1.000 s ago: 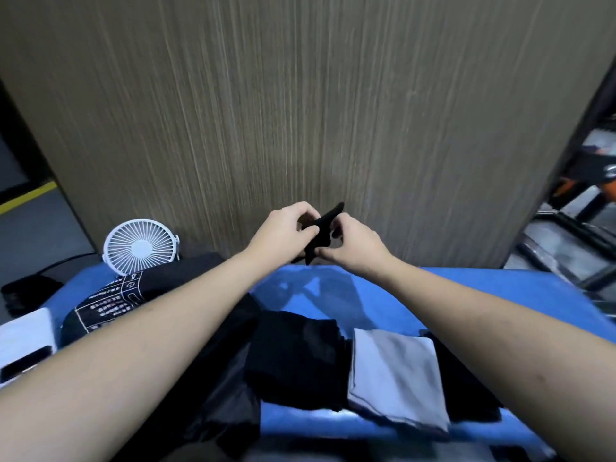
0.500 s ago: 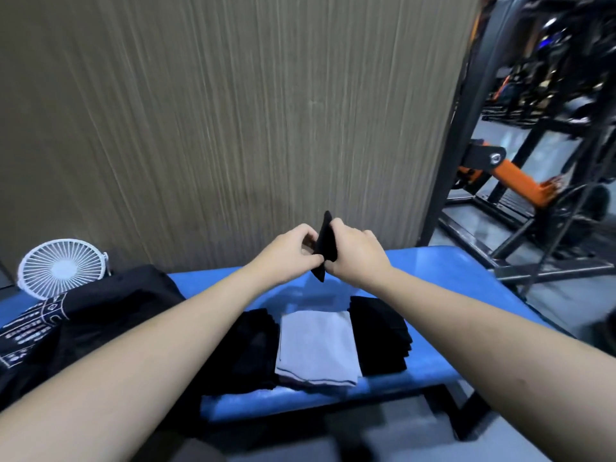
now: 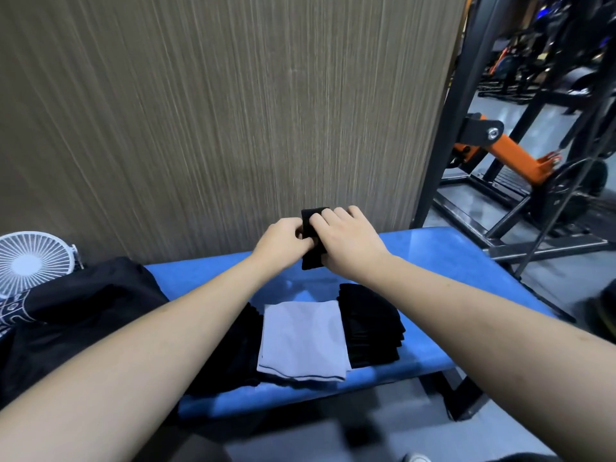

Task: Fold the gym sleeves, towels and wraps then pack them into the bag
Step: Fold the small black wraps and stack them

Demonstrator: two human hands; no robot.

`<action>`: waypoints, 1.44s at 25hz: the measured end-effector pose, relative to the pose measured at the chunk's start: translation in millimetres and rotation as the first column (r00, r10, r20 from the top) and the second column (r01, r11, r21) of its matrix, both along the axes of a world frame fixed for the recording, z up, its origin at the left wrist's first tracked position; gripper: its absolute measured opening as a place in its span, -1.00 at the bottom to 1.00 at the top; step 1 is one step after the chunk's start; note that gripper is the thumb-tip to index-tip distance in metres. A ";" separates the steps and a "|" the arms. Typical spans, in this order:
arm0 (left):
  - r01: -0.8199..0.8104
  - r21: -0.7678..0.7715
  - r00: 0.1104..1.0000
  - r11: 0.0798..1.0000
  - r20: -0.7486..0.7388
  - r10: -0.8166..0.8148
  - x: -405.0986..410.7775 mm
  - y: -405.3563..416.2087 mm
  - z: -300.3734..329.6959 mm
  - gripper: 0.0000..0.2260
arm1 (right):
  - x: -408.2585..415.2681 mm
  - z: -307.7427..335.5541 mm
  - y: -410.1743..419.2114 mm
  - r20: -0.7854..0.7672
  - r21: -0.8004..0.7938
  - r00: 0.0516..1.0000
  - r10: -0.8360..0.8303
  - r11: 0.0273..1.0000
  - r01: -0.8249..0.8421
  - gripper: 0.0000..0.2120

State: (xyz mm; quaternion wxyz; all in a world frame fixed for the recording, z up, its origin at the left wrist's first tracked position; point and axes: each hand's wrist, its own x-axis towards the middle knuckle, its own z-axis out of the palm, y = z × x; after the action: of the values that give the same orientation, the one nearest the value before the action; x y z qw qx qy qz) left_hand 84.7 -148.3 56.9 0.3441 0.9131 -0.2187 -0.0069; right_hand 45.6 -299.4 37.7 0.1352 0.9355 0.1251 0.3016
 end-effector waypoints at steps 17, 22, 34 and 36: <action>0.145 -0.406 0.957 0.903 -0.175 -0.232 17.9 17.1 -34.4 -0.78 | 2.0 -19.2 -38.3 -0.377 0.343 0.923 -0.080 0.913 0.219 -0.55; 0.145 -0.431 0.944 0.891 -0.208 -0.255 12.0 21.4 -30.1 -0.72 | -5.6 -17.3 -39.8 -0.419 0.485 0.908 -0.005 0.844 0.229 -0.49; 0.149 -0.472 0.930 0.869 -0.232 -0.286 8.1 12.7 -34.8 -0.76 | -20.4 -24.1 -41.2 -0.428 0.758 0.877 0.218 0.615 0.218 -0.51; 0.132 -0.472 0.933 0.872 -0.237 -0.269 7.4 10.5 -35.1 -0.76 | -20.3 -22.5 -41.1 -0.412 0.801 0.869 0.274 0.565 0.201 -0.51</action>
State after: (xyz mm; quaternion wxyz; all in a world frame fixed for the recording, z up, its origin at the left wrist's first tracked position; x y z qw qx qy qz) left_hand 92.1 -137.8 21.8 0.5712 0.7695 -0.2551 -0.1286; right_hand 25.3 -340.4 15.2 -0.3599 0.9295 0.0198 0.0784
